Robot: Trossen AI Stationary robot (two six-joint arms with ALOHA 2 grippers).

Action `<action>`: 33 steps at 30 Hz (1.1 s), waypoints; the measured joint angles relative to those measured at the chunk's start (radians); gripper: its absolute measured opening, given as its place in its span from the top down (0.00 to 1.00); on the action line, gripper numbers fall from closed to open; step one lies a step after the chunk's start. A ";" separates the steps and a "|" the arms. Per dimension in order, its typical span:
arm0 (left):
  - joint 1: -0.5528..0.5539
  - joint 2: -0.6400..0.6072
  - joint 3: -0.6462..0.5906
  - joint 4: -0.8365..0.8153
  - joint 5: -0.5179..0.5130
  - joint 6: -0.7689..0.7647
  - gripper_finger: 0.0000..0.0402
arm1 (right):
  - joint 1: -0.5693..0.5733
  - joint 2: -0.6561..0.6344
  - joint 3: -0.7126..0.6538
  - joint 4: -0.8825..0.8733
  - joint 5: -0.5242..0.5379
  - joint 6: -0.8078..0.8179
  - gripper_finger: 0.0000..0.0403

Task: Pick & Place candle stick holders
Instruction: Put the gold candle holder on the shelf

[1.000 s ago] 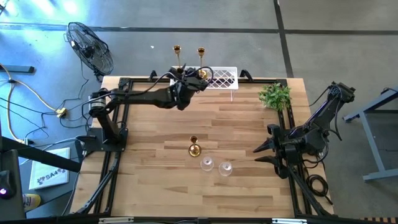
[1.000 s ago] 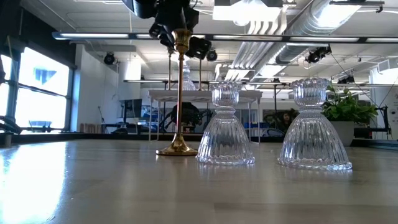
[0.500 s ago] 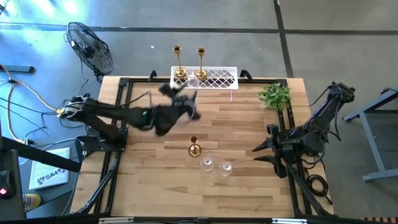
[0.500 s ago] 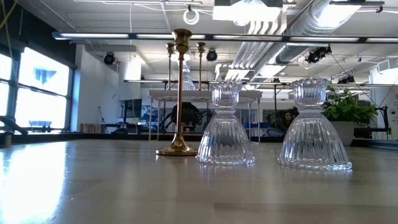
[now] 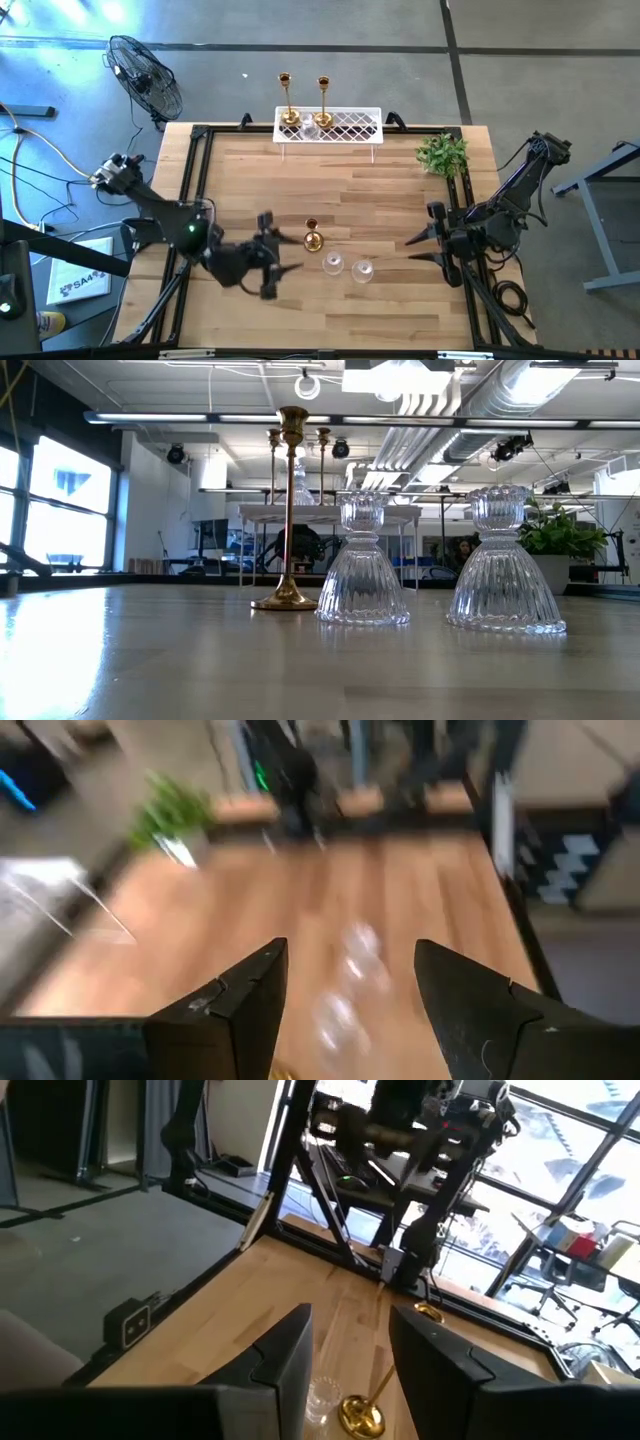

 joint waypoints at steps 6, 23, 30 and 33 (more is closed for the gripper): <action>-0.028 0.051 -0.002 -0.164 0.003 -0.137 0.47 | 0.000 0.000 0.000 0.002 -0.019 0.031 0.68; -0.012 0.164 -0.156 -0.193 -0.034 -0.514 0.47 | 0.000 0.001 0.000 -0.010 -0.161 0.006 0.68; 0.004 0.165 -0.263 -0.133 -0.135 -0.596 0.47 | 0.000 0.001 0.000 -0.020 -0.162 -0.001 0.68; 0.024 0.165 -0.314 -0.064 -0.191 -0.596 0.47 | 0.000 0.001 0.000 -0.021 -0.175 0.010 0.68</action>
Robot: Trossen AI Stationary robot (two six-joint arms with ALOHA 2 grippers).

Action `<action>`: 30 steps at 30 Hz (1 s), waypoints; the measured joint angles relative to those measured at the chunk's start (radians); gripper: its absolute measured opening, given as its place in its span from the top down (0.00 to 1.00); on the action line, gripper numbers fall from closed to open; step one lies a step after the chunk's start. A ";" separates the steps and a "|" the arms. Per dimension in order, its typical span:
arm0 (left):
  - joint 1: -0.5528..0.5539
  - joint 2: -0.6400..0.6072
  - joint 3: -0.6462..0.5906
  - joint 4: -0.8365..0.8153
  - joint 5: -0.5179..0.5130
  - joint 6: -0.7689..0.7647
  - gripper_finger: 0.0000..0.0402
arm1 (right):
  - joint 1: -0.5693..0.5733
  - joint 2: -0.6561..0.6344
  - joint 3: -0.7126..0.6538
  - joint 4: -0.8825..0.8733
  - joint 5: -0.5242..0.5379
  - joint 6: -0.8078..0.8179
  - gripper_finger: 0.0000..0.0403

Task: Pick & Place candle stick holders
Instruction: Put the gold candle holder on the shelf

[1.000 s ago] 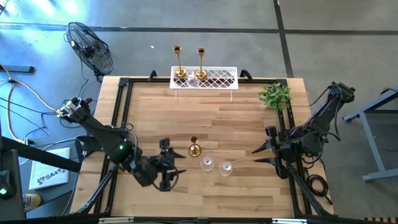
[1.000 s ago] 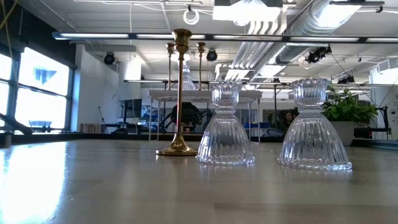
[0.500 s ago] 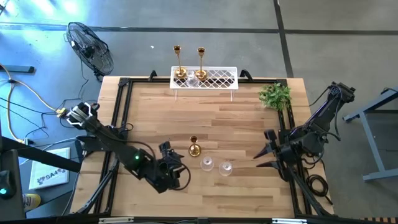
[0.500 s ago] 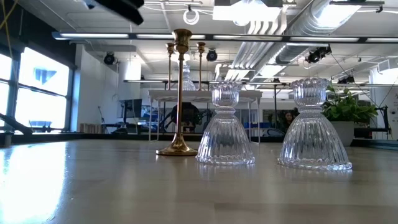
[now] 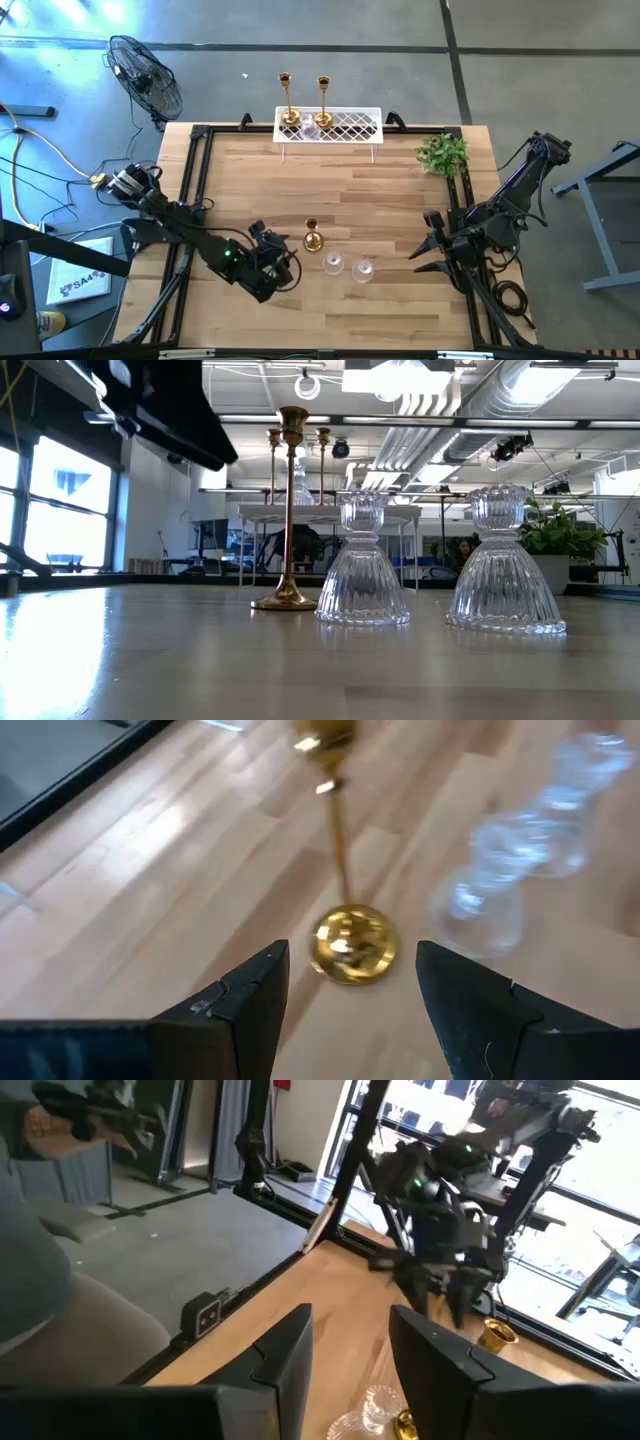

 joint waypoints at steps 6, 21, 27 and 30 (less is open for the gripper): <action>0.085 0.000 -0.112 0.161 -0.011 -0.007 0.47 | 0.000 0.000 0.000 -0.027 -0.024 -0.004 0.68; 0.180 0.000 -0.235 0.488 0.226 0.282 0.47 | 0.000 0.000 0.000 -0.069 -0.024 -0.023 0.68; 0.181 0.000 -0.235 0.604 0.226 0.393 0.47 | 0.000 0.000 0.000 -0.089 -0.024 0.024 0.68; 0.181 0.000 -0.235 0.647 0.223 0.439 0.47 | 0.000 0.000 0.000 -0.090 -0.026 0.033 0.68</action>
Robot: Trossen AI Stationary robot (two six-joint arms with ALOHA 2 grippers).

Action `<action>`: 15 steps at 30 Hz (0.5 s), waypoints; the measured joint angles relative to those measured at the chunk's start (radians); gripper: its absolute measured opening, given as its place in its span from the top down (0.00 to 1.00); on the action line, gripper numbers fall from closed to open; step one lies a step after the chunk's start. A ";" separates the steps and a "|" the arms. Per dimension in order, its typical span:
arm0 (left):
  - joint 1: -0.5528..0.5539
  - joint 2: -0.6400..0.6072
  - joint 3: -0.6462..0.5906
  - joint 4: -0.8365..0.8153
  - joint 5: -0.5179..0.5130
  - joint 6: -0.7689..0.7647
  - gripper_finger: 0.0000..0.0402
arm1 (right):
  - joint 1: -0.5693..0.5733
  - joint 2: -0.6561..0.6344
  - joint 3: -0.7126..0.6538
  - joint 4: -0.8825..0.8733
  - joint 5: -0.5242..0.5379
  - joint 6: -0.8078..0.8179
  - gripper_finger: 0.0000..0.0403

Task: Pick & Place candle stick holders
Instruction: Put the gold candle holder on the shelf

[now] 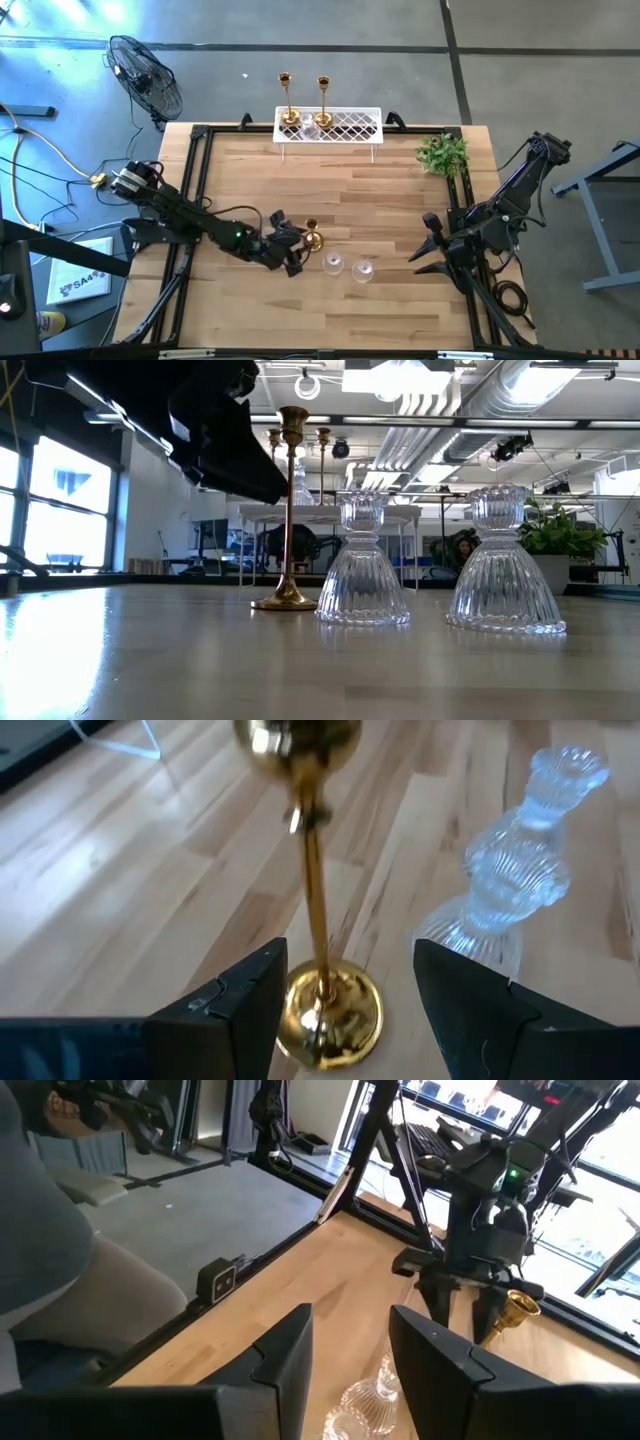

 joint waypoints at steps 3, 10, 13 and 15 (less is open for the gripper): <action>0.001 0.000 0.000 0.038 -0.003 0.035 0.47 | 0.000 0.000 0.000 0.000 -0.001 0.016 0.68; 0.081 0.000 0.000 0.070 0.001 0.058 0.47 | 0.000 0.000 0.000 0.001 -0.001 0.020 0.68; 0.124 0.000 0.000 0.070 0.047 0.048 0.47 | 0.000 0.000 0.000 0.001 -0.001 0.020 0.68; 0.149 0.000 0.000 0.070 0.106 0.045 0.47 | 0.000 0.000 0.000 0.001 -0.001 0.019 0.68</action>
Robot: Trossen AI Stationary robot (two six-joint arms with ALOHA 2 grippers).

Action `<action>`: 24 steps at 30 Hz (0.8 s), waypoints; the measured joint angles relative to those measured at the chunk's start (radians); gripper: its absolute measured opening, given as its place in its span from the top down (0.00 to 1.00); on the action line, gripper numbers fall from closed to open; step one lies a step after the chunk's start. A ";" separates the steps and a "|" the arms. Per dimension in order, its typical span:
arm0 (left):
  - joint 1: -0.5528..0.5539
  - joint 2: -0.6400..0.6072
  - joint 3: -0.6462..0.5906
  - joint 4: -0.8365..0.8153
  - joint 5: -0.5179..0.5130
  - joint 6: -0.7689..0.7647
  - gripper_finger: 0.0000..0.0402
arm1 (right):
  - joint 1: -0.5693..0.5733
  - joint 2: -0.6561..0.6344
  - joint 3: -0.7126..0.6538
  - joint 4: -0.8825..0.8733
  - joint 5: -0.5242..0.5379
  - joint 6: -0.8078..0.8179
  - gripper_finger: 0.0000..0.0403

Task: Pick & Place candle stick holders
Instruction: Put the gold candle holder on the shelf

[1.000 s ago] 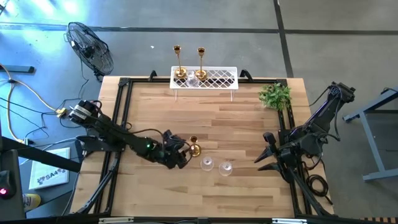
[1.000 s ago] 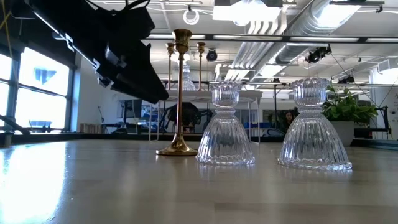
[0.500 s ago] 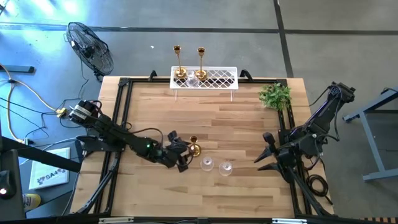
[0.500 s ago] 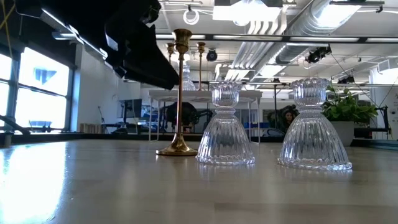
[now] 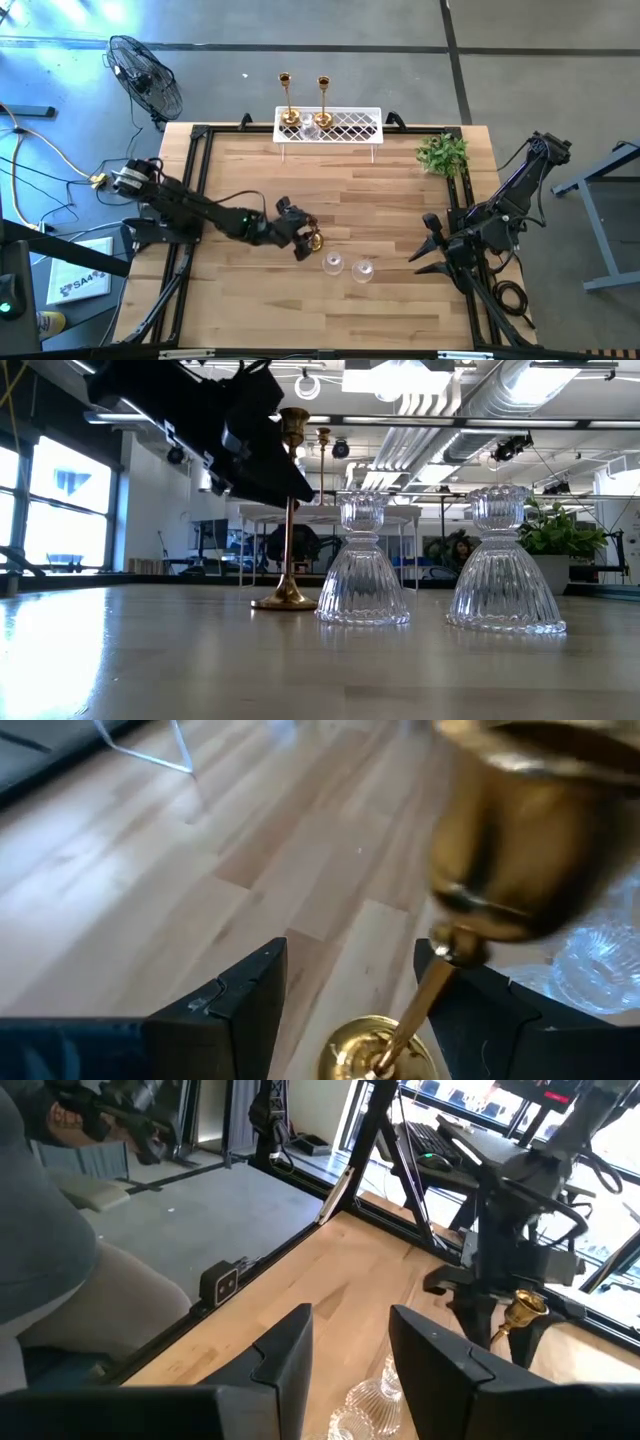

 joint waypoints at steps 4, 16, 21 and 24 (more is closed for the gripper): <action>0.018 0.000 0.000 0.000 0.086 -0.020 0.49 | 0.000 0.000 0.000 0.000 0.000 -0.001 0.68; 0.015 0.000 0.000 0.003 0.109 -0.047 0.96 | 0.000 0.000 0.000 -0.021 0.000 0.026 0.68; 0.015 -0.002 0.012 -0.005 0.069 -0.060 0.98 | 0.000 0.000 0.000 -0.021 0.000 0.019 0.68; 0.015 -0.021 0.043 -0.009 0.074 -0.011 0.98 | 0.000 0.000 0.000 -0.021 0.000 -0.012 0.68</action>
